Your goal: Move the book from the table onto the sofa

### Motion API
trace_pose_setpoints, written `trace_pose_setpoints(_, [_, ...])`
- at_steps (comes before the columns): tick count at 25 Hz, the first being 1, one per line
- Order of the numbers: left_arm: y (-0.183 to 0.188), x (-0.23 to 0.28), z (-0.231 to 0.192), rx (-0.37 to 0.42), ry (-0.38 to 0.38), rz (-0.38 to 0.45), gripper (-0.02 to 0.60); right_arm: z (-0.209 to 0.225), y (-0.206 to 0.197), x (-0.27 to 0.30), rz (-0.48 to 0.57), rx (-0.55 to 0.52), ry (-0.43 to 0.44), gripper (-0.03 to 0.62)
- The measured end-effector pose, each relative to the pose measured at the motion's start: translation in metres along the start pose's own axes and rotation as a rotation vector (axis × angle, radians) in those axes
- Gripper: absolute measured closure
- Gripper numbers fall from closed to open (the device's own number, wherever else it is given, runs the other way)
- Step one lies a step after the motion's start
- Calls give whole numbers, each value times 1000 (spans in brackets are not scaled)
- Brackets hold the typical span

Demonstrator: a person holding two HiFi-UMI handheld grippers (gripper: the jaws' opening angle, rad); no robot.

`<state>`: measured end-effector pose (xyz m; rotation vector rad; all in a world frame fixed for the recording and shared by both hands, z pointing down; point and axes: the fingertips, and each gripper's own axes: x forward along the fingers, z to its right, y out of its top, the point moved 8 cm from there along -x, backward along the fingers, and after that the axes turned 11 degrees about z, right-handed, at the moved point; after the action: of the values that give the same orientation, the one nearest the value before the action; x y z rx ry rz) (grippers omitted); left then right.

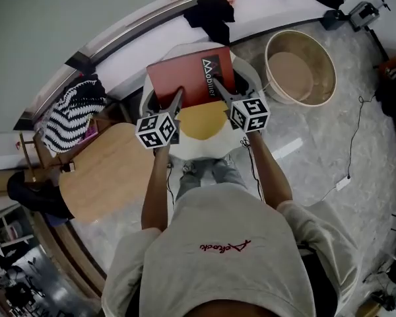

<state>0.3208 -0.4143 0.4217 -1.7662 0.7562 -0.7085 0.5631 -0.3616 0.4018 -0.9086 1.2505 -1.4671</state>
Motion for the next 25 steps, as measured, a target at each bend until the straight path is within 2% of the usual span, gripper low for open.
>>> trace_pose_setpoints(6, [-21, -14, -22, -10, 97, -23, 216, -6, -32, 23, -59, 34, 91, 333])
trace_pose_setpoints(11, [-47, -20, -53, -41, 141, -63, 216, -16, -67, 45, -124, 44, 126, 333])
trace_pose_setpoints(25, [-144, 22, -108, -110, 65, -220, 216, 5, -173, 56, -262, 81, -1, 333])
